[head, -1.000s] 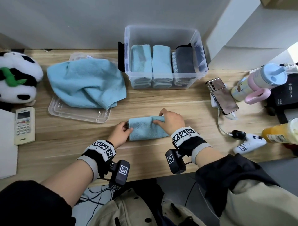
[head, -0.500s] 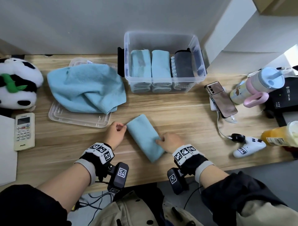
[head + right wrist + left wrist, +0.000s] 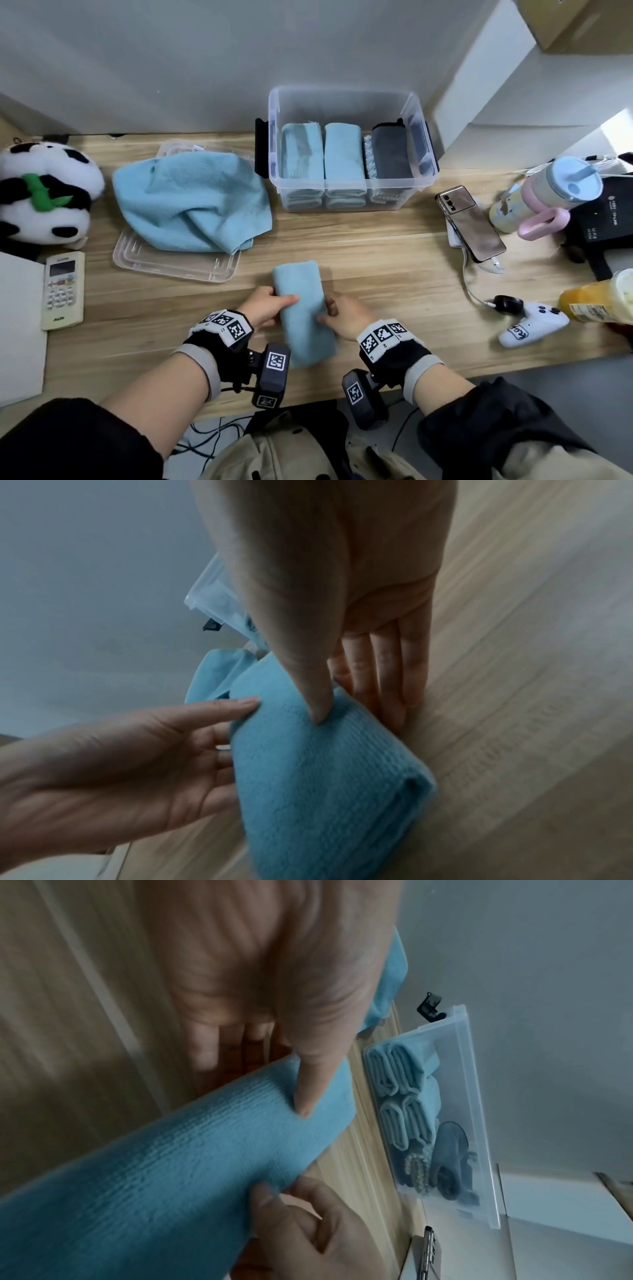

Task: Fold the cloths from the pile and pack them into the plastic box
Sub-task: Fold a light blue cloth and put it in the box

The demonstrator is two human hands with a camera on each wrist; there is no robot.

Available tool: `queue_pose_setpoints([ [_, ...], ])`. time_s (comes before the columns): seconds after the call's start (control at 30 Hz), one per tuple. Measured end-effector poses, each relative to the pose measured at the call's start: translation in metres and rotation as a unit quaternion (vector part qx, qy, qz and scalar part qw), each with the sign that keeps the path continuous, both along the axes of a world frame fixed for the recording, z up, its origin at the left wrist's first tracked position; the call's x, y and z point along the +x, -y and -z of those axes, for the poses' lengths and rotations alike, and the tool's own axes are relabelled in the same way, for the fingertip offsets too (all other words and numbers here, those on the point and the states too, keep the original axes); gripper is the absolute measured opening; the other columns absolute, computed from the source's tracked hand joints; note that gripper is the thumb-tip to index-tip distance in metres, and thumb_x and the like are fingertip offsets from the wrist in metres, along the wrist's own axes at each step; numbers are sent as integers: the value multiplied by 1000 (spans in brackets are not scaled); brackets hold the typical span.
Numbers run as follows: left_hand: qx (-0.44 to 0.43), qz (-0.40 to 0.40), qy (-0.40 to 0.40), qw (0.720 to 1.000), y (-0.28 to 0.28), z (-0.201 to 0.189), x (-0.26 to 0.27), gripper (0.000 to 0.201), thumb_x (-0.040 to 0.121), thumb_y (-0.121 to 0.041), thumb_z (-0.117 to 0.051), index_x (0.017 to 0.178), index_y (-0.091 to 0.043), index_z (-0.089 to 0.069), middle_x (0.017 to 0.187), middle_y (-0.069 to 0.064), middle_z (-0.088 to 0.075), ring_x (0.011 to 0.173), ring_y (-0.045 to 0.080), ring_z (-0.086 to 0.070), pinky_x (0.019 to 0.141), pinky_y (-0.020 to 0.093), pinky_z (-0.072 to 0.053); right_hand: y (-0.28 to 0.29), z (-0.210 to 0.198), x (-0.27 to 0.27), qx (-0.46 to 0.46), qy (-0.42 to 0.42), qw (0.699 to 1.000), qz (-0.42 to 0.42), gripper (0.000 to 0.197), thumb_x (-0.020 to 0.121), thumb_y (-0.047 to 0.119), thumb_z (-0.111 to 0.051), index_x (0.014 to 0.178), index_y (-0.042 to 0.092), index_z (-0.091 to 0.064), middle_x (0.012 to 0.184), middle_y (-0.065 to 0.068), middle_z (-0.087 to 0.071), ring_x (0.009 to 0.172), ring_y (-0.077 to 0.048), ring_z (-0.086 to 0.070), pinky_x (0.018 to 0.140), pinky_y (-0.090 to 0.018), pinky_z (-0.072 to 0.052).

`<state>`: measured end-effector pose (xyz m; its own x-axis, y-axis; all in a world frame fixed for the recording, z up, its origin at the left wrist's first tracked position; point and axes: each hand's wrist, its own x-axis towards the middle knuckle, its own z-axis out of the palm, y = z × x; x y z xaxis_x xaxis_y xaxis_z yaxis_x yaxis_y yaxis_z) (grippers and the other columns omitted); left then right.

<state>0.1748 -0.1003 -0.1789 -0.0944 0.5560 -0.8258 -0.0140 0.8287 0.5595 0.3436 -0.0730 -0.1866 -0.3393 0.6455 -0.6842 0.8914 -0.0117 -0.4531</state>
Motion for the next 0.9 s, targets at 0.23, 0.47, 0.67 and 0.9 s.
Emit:
queue_pose_setpoints([
  [0.23,62,-9,10,998,-6,-9,10,38,83,2,-61,118,-8,-49,121,17,-61,101,24,-59,90,36,-47,-7,0,2,-30,-54,995,78,51,88,56,-47,118,14,-57,114,-2,-65,105,-22,-61,91,-34,-47],
  [0.47,138,-36,112,983,-30,-50,13,35,84,1,-59,116,-14,-54,109,5,-66,97,19,-62,93,37,-47,-28,-38,3,-112,-303,894,311,36,93,39,-51,120,15,-53,110,-1,-65,100,-17,-65,85,-28,-54],
  [0.67,196,-71,137,968,-54,-79,8,54,84,-6,-63,132,-22,-44,128,2,-59,111,21,-59,85,38,-50,-53,-73,-4,1,-384,867,319,13,95,13,-51,106,10,-56,106,-12,-64,82,-14,-63,74,-25,-54],
  [0.9,160,36,153,975,-53,-94,13,50,80,-2,-68,123,-16,-46,120,7,-62,100,25,-65,79,41,-57,-78,-98,-14,112,-403,838,351,12,96,16,-49,105,14,-57,107,-7,-65,97,-19,-61,88,-37,-51],
])
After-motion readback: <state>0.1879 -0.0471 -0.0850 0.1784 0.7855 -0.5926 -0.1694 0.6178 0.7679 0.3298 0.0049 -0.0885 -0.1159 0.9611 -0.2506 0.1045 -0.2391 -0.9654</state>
